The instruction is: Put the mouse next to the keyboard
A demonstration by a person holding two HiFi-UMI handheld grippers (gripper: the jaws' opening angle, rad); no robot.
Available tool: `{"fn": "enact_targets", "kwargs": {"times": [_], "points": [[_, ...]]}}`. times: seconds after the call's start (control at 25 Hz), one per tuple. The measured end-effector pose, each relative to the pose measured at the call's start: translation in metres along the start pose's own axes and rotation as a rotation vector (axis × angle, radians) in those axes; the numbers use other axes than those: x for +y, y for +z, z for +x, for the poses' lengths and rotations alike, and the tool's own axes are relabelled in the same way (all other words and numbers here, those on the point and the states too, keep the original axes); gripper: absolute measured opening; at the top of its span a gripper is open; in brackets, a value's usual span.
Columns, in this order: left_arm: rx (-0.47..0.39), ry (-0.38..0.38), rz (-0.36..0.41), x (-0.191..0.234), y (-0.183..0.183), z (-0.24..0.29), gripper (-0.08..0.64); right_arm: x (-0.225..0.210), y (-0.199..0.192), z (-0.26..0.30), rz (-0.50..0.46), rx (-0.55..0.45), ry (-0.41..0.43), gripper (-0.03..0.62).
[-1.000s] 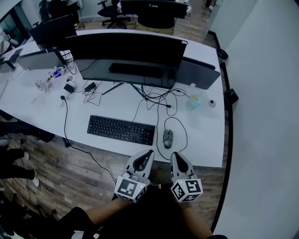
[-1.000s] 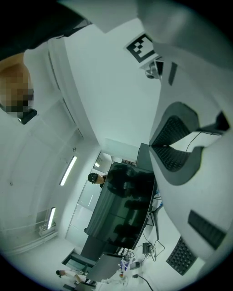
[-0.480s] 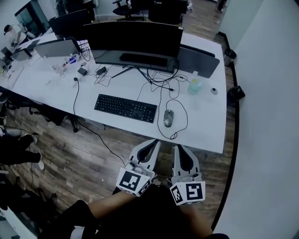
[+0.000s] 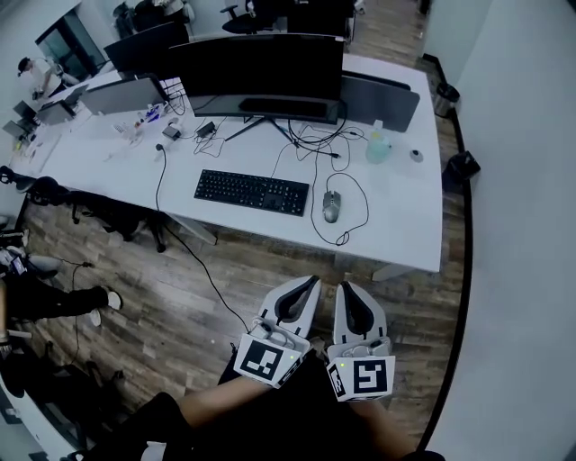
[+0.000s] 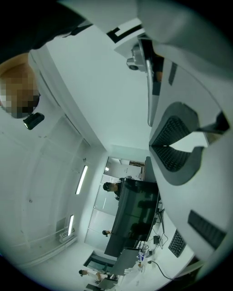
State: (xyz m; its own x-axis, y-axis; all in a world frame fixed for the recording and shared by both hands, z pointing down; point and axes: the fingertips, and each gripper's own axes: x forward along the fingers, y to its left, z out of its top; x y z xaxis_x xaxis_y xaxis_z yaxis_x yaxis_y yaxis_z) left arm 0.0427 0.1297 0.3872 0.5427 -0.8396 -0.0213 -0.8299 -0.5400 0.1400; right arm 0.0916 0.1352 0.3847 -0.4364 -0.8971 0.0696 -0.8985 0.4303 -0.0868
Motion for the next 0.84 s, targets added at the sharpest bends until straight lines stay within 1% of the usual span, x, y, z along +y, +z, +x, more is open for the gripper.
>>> {"fn": "enact_targets", "kwargs": {"times": [0.12,0.24,0.44,0.64,0.84], "points": [[-0.020,-0.009,0.006,-0.001,0.006,-0.002,0.003,0.004,-0.002,-0.001,-0.036,0.022,-0.014,0.018],[-0.033,-0.019,0.018,0.001,0.012,-0.001,0.003,0.002,0.005,0.000,-0.060,0.023,-0.040,0.018],[-0.045,-0.027,0.021,-0.002,0.019,0.000,0.003,-0.005,0.014,-0.009,-0.044,0.020,-0.080,0.018],[-0.069,-0.038,0.006,-0.006,0.024,-0.001,0.003,-0.004,0.019,-0.017,-0.076,0.013,-0.088,0.018],[-0.074,-0.040,0.011,-0.015,0.018,-0.006,0.003,0.003,0.011,-0.023,-0.079,0.016,-0.071,0.018]]}}
